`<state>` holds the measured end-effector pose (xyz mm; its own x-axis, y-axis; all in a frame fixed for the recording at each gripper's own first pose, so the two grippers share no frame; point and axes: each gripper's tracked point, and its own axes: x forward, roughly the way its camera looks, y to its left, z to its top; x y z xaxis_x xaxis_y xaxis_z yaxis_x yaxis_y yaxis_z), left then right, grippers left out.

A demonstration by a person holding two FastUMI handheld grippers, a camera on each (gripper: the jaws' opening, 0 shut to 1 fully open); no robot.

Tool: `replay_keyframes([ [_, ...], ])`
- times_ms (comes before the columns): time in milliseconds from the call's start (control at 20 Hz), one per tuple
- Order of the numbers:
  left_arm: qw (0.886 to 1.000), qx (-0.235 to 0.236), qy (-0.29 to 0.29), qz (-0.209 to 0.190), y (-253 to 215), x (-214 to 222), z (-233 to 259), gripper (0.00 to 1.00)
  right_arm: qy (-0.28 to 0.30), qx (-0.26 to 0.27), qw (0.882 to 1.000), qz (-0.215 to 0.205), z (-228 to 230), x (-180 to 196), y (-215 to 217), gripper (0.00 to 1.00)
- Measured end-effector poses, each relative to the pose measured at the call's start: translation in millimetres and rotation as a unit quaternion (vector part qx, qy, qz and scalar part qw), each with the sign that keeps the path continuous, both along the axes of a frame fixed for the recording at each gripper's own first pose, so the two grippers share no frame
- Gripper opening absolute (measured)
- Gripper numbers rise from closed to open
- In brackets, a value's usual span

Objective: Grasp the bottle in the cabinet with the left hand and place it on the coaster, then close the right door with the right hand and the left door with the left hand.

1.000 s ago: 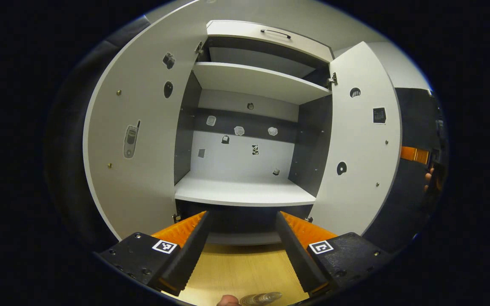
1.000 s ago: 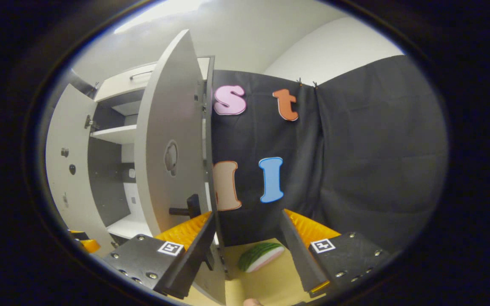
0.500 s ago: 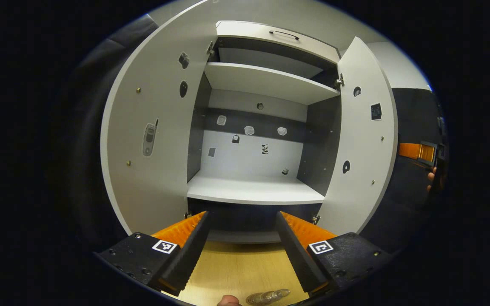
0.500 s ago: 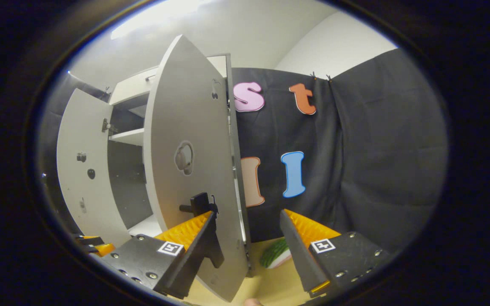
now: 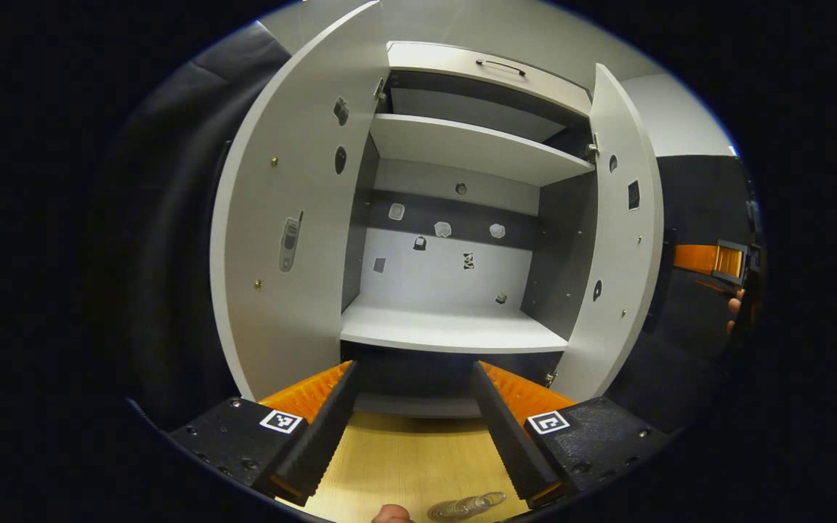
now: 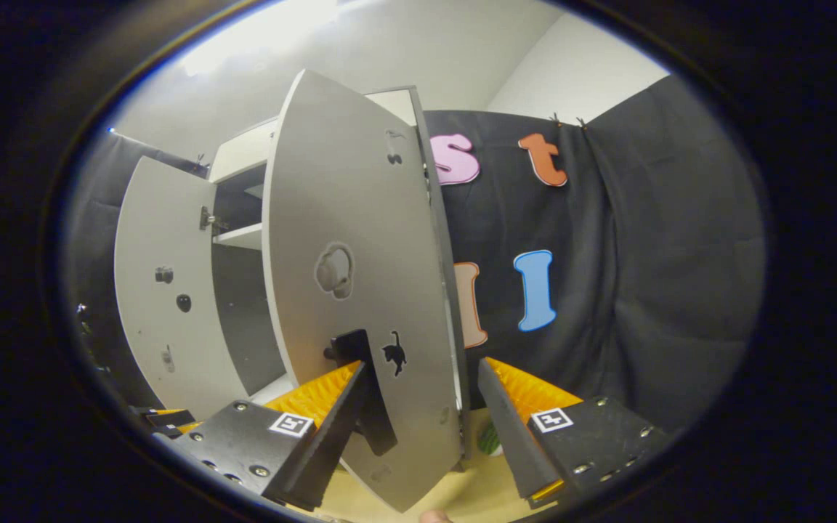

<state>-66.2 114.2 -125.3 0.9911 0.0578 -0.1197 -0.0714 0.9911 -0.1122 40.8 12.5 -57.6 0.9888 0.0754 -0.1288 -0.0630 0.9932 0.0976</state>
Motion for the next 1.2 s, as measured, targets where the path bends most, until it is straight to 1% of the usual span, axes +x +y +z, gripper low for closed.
replay_keyframes([
  [150,1.000,-0.005,-0.005,0.012,11,-8,2,0.97,0.005,0.009,1.000,0.023,-4,1,20,0.94],
  [200,1.000,-0.005,-0.005,0.017,15,-11,2,0.97,0.008,0.012,0.999,0.034,-6,1,30,0.91],
  [300,1.000,-0.006,-0.007,0.025,22,-19,3,0.97,0.013,0.010,0.999,0.051,-9,-2,46,0.95],
  [450,0.999,-0.005,-0.010,0.043,37,-31,6,0.97,0.017,0.015,0.997,0.070,-13,-4,66,0.95],
  [600,0.998,-0.006,-0.012,0.063,54,-43,8,0.97,0.019,0.020,0.996,0.080,-14,-4,78,0.95],
  [650,0.998,-0.005,-0.013,0.069,61,-47,10,0.97,0.020,0.021,0.996,0.083,-15,-6,82,0.91],
  [950,0.993,0.014,-0.007,0.115,114,-67,12,0.96,0.024,0.026,0.995,0.090,-21,-3,97,0.90],
  [1000,0.992,0.021,-0.005,0.125,124,-71,13,0.92,0.024,0.027,0.995,0.093,-21,-3,100,0.95],
  [1050,0.990,0.027,-0.003,0.135,136,-74,12,0.96,0.023,0.028,0.995,0.095,-20,-3,102,0.95],
  [1200,0.986,0.039,0.001,0.163,165,-79,15,0.96,0.018,0.033,0.994,0.103,-18,-10,114,0.95],
])
